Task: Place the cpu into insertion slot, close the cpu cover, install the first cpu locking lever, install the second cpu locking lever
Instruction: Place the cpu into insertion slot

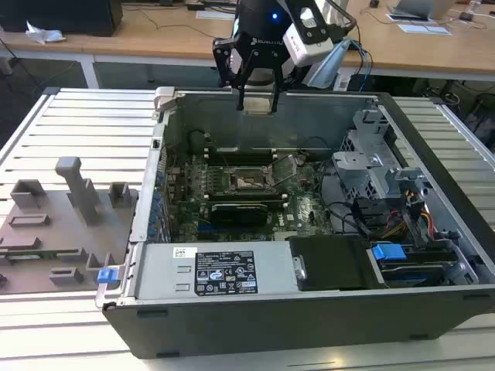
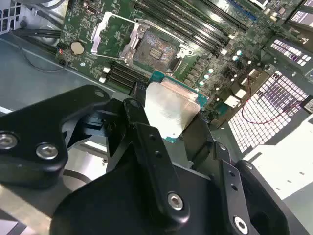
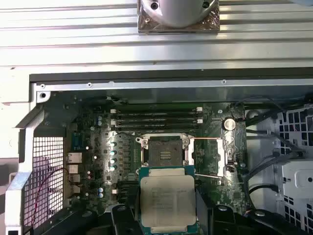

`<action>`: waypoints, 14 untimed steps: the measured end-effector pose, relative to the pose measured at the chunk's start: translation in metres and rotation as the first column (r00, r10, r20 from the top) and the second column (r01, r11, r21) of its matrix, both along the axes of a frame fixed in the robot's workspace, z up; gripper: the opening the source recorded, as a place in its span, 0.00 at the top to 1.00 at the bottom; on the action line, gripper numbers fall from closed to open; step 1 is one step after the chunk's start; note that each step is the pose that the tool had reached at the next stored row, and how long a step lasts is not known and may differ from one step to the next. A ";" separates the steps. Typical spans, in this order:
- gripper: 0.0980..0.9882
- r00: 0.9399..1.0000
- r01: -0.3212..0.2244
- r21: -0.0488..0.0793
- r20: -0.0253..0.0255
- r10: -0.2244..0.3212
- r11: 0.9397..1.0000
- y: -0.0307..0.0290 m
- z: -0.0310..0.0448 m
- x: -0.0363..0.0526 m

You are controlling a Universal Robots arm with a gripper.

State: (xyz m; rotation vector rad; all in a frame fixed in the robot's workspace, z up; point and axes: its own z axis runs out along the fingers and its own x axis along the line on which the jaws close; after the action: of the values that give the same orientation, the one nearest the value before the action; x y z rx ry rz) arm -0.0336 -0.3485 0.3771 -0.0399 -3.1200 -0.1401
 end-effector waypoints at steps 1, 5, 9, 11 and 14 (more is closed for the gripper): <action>0.50 1.000 0.000 0.000 0.000 0.000 1.000 0.0000 -0.0005 0.0000; 0.50 1.000 0.000 0.000 0.000 0.000 1.000 0.0000 -0.0063 0.0000; 0.50 1.000 0.000 0.000 0.000 0.000 1.000 0.0000 -0.0170 0.0000; 0.50 1.000 0.000 0.000 0.000 0.000 1.000 0.0000 -0.0219 0.0000; 0.50 1.000 0.000 -0.003 0.000 0.000 1.000 0.0001 -0.0285 0.0001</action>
State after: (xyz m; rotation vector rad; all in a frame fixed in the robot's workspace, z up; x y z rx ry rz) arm -0.0335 -0.3484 0.3486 -0.0400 -3.1199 -0.1359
